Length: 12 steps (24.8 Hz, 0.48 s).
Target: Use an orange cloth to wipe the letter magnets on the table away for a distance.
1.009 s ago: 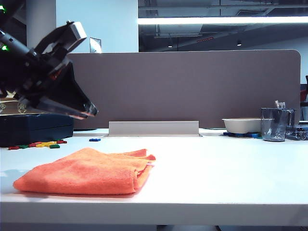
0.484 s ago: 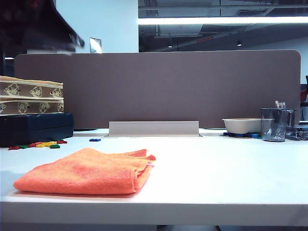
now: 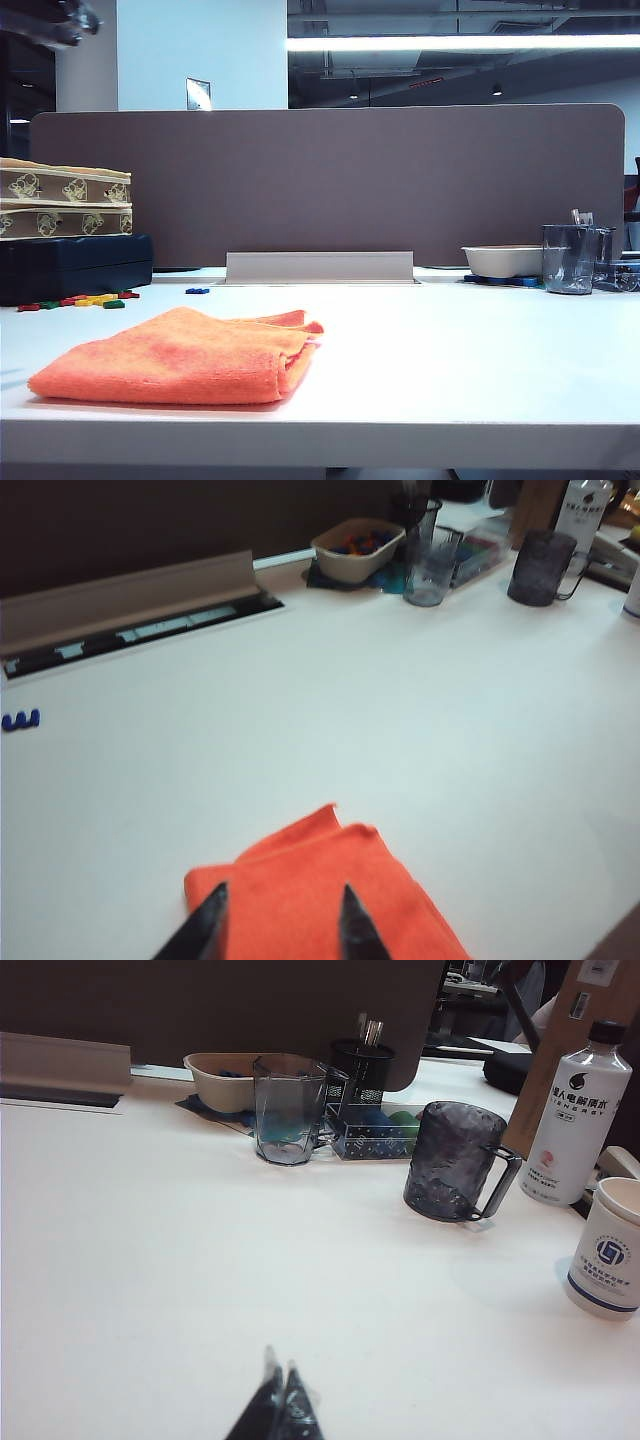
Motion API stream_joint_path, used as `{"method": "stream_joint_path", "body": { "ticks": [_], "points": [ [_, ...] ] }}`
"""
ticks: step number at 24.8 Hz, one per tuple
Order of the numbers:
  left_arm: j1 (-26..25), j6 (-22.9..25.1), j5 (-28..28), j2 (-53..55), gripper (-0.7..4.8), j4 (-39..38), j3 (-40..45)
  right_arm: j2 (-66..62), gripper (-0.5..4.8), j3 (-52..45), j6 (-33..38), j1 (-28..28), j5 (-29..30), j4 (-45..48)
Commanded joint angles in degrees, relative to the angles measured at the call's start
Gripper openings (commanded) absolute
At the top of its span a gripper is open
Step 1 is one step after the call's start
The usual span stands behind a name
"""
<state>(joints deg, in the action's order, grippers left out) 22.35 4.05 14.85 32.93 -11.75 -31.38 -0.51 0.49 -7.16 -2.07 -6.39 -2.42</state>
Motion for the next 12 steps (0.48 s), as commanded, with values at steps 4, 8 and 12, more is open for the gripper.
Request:
{"method": "stream_joint_path", "body": {
  "ticks": [4,8,12],
  "points": [
    [0.0,0.0,-3.2,-5.1,1.34,-6.8,-0.1,0.5,-0.01,0.0,0.1,0.0,-0.1,0.7],
    [0.0,0.0,-6.8,-9.8,1.34,-9.2,0.1,0.5,-0.01,0.0,0.1,0.0,-0.1,0.7],
    [0.0,-0.1,-7.3,-17.7,1.34,-9.3,3.8,0.5,-0.01,0.0,0.1,0.0,-0.1,0.7]
  ]
}}
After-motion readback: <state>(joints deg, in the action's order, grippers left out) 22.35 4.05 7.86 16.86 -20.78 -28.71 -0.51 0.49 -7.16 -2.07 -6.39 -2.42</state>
